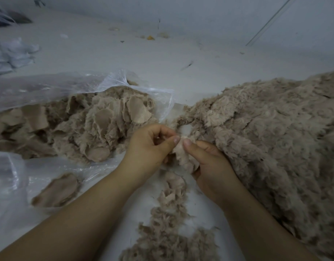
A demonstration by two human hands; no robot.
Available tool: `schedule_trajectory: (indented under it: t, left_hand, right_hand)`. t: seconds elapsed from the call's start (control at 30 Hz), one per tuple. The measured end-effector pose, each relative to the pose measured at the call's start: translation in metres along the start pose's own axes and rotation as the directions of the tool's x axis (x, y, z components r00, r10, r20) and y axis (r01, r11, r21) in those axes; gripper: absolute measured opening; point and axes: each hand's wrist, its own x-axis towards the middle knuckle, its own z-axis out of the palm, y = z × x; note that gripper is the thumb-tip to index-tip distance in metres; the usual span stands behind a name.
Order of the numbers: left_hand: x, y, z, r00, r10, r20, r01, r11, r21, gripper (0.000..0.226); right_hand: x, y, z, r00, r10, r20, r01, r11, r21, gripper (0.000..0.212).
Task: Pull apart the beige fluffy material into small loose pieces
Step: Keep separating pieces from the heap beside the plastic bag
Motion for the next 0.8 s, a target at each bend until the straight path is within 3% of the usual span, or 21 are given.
schedule_trajectory:
  t: [0.2,0.33,0.4,0.5,0.57,0.67,0.73,0.8]
  left_hand:
    - [0.001,0.000,-0.001,0.993,0.061,-0.102,-0.068,0.995,-0.066,0.013]
    - [0.004,-0.001,-0.006,0.984,0.032,-0.175,-0.059,0.986,-0.156,0.015]
    - [0.004,0.002,-0.011,0.999,0.007,-0.039,-0.014,0.983,-0.183,0.016]
    - [-0.002,0.005,-0.018,0.960,-0.078,0.268,0.094,0.995,-0.047,0.044]
    - [-0.005,0.007,-0.018,0.943,-0.076,0.324,0.060,0.997,0.057,0.053]
    - [-0.005,0.006,-0.013,0.984,0.068,0.167,-0.095,0.983,0.158,0.048]
    - [-0.003,0.004,-0.008,0.994,0.095,0.057,-0.105,0.971,0.215,0.040]
    - [-0.004,0.003,-0.003,0.997,0.063,0.055,-0.073,0.976,0.205,0.034]
  right_hand:
    - [0.003,0.000,-0.003,0.999,0.014,0.034,-0.012,0.999,-0.050,0.031]
    - [0.004,0.000,0.000,0.999,0.032,0.010,-0.033,0.987,0.157,0.037]
    - [0.004,0.001,0.000,0.999,0.049,-0.005,-0.047,0.977,0.209,0.041]
    - [0.003,-0.001,0.001,0.998,0.058,-0.006,-0.056,0.984,0.168,0.054]
    - [0.003,-0.002,0.000,0.998,0.059,-0.018,-0.056,0.990,0.126,0.061]
    - [0.003,-0.002,0.002,0.996,0.071,-0.057,-0.066,0.994,0.086,0.068]
    - [0.003,-0.001,0.002,0.996,0.057,-0.062,-0.053,0.996,0.070,0.064]
    - [0.003,-0.002,0.003,0.997,0.041,-0.063,-0.037,0.998,0.055,0.063]
